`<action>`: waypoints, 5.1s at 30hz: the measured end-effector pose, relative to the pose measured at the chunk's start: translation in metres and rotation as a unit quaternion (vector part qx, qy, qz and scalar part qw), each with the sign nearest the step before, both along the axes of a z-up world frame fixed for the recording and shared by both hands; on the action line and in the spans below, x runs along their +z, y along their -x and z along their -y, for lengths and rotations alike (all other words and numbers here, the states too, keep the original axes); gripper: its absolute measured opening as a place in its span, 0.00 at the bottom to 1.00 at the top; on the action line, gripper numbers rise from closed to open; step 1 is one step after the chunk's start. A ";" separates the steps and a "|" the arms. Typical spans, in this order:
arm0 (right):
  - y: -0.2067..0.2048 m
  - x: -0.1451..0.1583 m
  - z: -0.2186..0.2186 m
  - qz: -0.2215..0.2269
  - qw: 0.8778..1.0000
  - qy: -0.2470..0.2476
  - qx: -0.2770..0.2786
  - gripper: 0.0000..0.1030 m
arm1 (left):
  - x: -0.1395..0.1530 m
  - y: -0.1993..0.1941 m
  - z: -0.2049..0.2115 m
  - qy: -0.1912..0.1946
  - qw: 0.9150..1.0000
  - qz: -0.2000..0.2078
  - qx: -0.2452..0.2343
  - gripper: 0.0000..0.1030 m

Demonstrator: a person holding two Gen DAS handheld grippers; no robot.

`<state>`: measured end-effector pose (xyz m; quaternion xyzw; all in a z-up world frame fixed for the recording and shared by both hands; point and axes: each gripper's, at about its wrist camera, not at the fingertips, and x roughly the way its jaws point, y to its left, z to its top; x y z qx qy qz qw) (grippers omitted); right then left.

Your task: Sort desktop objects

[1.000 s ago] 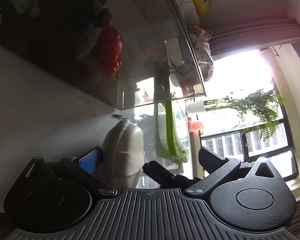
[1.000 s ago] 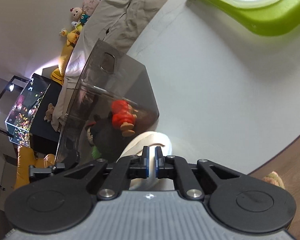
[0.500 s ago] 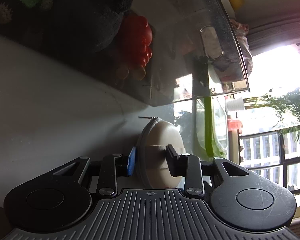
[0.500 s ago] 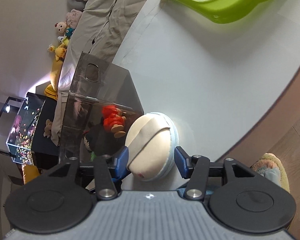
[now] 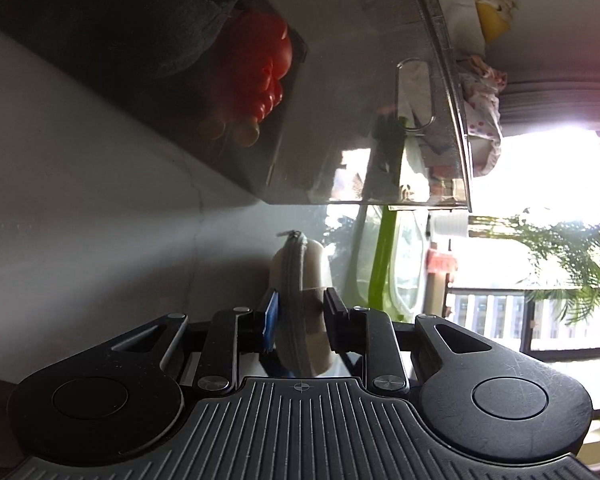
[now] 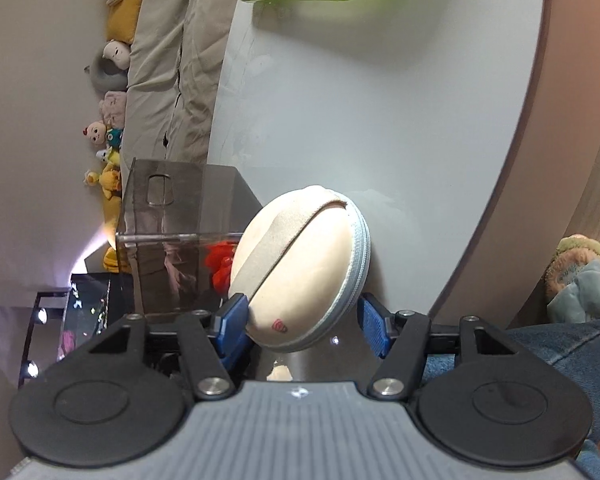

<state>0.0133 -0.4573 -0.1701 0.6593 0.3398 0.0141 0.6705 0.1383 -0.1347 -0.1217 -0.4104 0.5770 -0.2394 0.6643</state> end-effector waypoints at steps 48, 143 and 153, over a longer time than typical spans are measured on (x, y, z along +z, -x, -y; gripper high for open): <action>-0.267 0.147 -0.246 -0.004 0.742 0.556 0.376 0.39 | 0.026 0.097 -0.270 -0.146 0.943 0.280 0.102 0.96; -0.189 0.117 -0.229 -0.127 0.895 0.260 0.338 0.60 | 0.189 0.080 -0.207 -0.349 0.865 0.348 -0.100 0.92; -0.144 0.176 -0.178 0.008 0.884 0.331 0.329 0.71 | 0.178 0.023 -0.148 -0.195 0.934 0.208 -0.214 0.94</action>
